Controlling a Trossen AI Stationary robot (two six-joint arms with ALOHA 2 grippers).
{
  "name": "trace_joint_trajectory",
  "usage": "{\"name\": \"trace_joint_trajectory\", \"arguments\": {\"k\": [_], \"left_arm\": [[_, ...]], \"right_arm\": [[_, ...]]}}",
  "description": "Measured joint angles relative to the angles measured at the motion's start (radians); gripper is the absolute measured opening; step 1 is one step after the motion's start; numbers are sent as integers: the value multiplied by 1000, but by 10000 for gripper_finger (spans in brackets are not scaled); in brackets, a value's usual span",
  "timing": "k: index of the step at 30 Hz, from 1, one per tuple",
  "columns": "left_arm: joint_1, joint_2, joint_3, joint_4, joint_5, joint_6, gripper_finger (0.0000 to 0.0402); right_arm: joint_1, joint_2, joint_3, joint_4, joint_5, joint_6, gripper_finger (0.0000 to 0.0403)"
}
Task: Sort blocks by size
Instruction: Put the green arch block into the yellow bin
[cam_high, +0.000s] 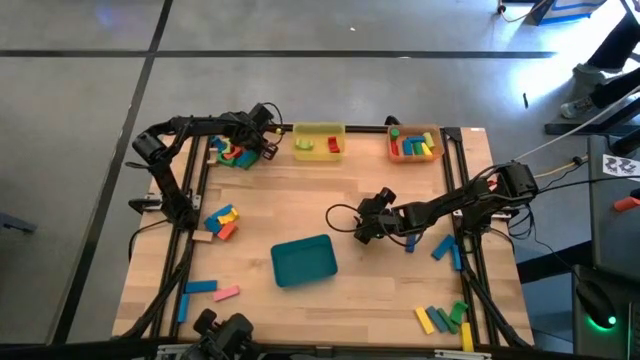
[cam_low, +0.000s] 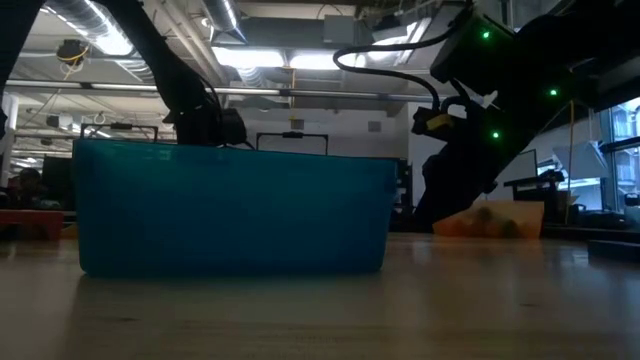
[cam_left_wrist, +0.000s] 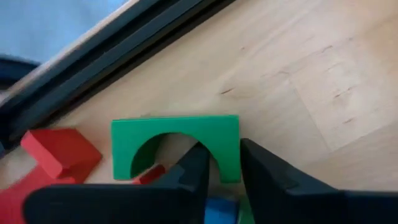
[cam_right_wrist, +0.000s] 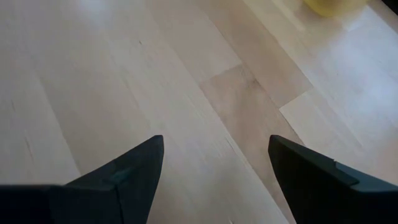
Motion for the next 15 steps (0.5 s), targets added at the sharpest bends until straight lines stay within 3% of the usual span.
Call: {"name": "trace_joint_trajectory", "arguments": {"k": [6, 15], "left_arm": [[-8, -1, 0, 9, -6, 107, 22], [-98, -156, 14, -79, -35, 219, 41]], "right_arm": [[0, 0, 0, 0, 0, -2, 292], [0, 0, 0, 1, 0, -2, 292]]}}
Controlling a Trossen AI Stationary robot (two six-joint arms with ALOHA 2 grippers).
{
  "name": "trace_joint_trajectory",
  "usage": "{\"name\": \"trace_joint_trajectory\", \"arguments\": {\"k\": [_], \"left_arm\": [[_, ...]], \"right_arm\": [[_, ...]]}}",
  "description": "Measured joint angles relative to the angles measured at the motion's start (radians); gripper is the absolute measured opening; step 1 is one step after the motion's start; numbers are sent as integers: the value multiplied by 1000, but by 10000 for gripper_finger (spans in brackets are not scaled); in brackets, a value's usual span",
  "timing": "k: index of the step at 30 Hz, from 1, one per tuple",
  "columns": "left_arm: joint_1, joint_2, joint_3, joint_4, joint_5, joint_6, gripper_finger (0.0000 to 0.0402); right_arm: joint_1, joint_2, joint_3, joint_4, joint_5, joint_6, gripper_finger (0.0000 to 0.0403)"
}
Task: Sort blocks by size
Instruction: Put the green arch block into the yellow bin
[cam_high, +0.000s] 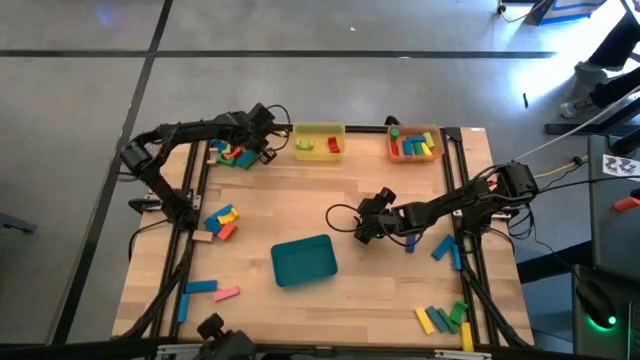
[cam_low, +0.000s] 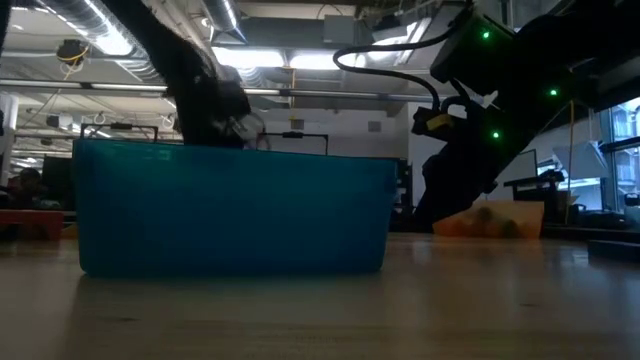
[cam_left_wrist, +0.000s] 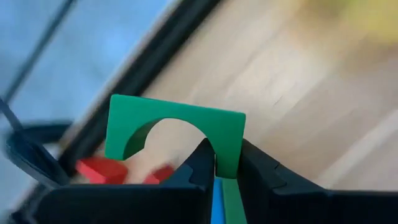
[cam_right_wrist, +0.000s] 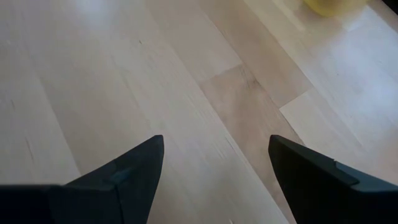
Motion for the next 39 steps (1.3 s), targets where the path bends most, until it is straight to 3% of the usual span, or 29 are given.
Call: {"name": "trace_joint_trajectory", "arguments": {"k": [5, 8, 12, 16, 29, 39], "left_arm": [[-85, -96, 20, 43, 13, 121, 31], [-132, -128, 22, 123, 82, 207, 29], [-170, -118, 22, 246, 218, 247, 36], [-191, -82, 23, 340, 249, 242, 30], [-168, 152, 250, 127, 250, 280, 26], [-151, 211, 269, 102, 188, 303, 59]], "right_arm": [[0, 0, 0, 1, 0, 0, 292], [0, 0, 0, 1, 0, 0, 292], [0, 0, 0, 1, 0, 0, 292], [0, 0, 0, 1, -6, 1, 292], [0, 0, 0, 1, -26, 0, 292], [0, 0, 0, 1, -27, 0, 292]]}}
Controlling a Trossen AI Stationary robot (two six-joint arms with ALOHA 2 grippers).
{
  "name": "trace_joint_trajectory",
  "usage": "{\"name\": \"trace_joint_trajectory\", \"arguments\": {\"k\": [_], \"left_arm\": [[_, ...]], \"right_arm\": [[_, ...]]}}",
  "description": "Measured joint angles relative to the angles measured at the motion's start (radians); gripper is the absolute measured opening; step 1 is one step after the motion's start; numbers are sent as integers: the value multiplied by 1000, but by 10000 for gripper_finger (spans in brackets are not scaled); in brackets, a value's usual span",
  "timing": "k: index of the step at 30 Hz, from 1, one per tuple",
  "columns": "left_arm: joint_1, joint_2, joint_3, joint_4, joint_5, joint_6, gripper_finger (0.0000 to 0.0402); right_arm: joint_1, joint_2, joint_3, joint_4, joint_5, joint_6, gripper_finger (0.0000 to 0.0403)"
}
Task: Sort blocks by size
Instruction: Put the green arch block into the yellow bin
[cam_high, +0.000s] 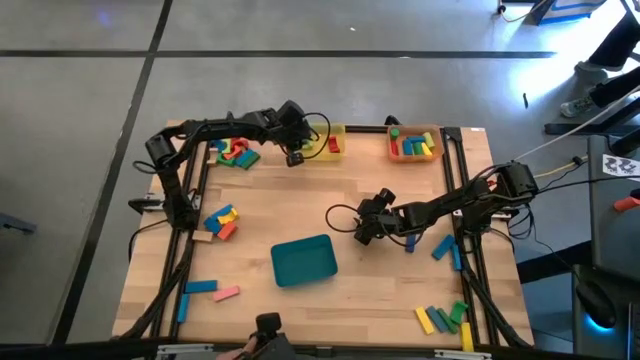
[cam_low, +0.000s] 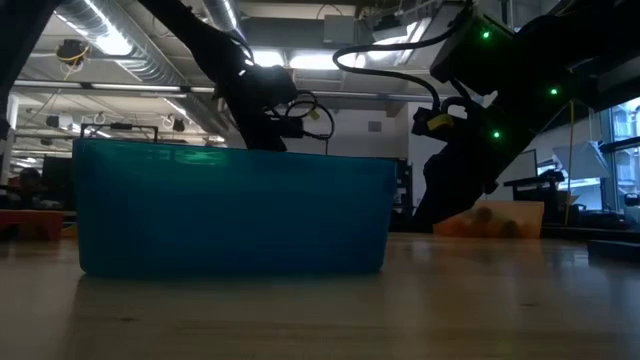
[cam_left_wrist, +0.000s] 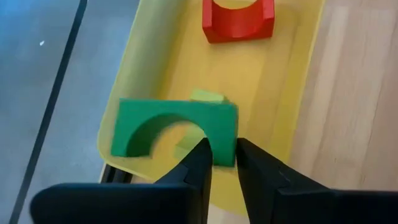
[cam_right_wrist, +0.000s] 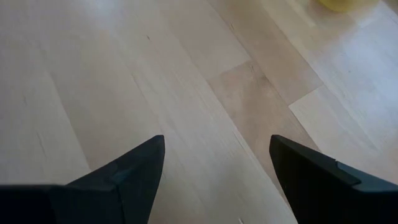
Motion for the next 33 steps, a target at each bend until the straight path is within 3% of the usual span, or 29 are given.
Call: {"name": "trace_joint_trajectory", "arguments": {"k": [5, 10, 16, 25, 33], "left_arm": [[0, -1, 0, -13, -5, -3, 76], [-1, -7, 2, -32, -19, -4, 126], [-16, -100, 76, -262, -42, -49, 169], [16, -270, 77, -478, -59, -200, 161], [62, -279, 7, -633, -199, -335, 148]], "right_arm": [[0, 0, 0, 0, 0, 0, 292], [0, 0, 0, 0, 0, 0, 292], [0, 0, 0, 0, 0, 0, 292], [0, 0, 0, 0, 0, 0, 292], [0, 0, 0, 0, 0, 0, 292]]}}
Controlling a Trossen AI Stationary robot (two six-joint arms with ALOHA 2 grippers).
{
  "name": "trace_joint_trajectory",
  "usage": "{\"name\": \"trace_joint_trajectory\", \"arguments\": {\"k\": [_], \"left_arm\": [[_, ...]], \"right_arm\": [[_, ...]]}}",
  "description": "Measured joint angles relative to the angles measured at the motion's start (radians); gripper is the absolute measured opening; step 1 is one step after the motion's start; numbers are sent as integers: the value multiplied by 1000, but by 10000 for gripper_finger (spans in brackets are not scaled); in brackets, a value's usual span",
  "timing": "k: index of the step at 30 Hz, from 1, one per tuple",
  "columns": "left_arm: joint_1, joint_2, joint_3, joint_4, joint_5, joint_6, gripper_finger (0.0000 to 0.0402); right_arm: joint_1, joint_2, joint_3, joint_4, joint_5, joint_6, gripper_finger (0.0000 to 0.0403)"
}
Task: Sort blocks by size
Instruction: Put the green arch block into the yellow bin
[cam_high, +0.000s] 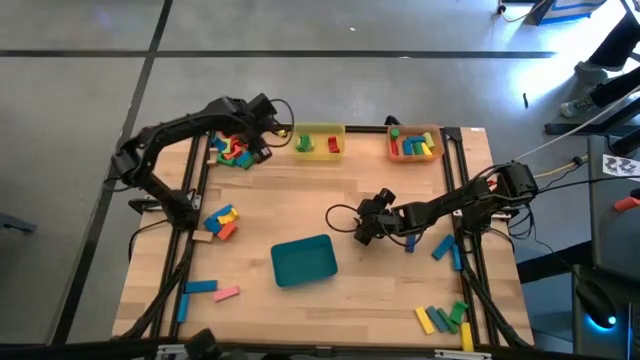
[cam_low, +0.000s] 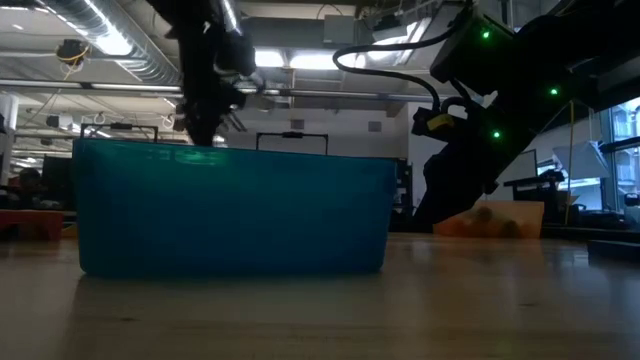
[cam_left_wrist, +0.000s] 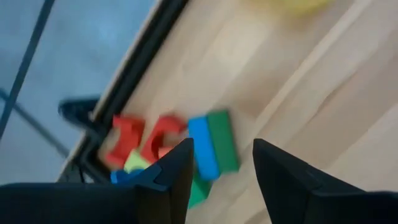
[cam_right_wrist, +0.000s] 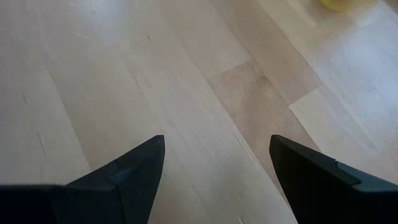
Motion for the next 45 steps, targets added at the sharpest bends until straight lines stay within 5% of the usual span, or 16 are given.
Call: {"name": "trace_joint_trajectory", "arguments": {"k": [10, 21, 33, 45], "left_arm": [[13, 4, -193, -10, -113, -18, 143], [24, 5, -330, 42, -114, 5, 143], [103, 81, -378, 119, -150, 35, 143], [95, 91, -378, 126, 51, 64, 143]], "right_arm": [[0, 0, 0, 0, 0, 0, 292], [0, 0, 0, 0, 0, 0, 292], [0, 0, 0, 0, -2, 0, 292], [0, 0, 0, 1, -8, 0, 292]]}}
